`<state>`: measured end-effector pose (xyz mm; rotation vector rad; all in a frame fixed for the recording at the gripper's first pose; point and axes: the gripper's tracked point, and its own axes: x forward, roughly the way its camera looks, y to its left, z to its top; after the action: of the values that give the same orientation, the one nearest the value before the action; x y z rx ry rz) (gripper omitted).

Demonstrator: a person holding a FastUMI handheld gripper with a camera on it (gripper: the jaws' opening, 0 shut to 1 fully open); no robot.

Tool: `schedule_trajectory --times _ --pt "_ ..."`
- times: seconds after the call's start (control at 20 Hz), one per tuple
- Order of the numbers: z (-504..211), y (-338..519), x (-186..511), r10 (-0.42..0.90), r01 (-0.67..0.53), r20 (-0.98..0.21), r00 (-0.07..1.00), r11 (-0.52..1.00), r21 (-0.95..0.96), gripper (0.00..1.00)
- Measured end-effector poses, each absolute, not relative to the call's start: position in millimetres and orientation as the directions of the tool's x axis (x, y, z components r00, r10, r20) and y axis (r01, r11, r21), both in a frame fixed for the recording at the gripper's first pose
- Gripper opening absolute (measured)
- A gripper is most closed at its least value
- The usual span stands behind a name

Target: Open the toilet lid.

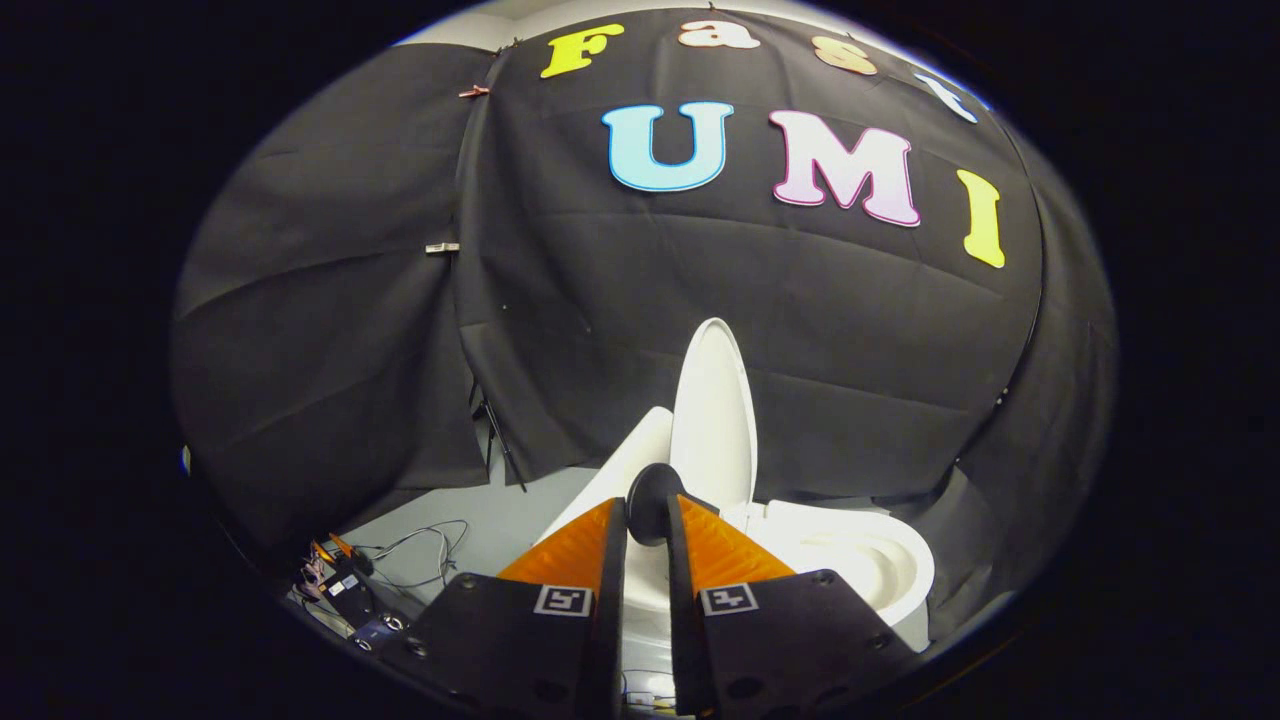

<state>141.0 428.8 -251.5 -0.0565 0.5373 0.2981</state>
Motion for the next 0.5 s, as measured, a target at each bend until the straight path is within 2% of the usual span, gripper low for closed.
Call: schedule_trajectory --times 0.05,0.3,0.5 --pt "-250 429 140 0.281 -0.301 -0.505 0.816 0.953 0.044 0.25" --pt "-228 425 136 0.334 -0.319 -0.472 0.816 0.941 0.114 1.00" --pt "-184 400 124 0.345 -0.321 -0.395 0.851 0.938 0.126 0.99"
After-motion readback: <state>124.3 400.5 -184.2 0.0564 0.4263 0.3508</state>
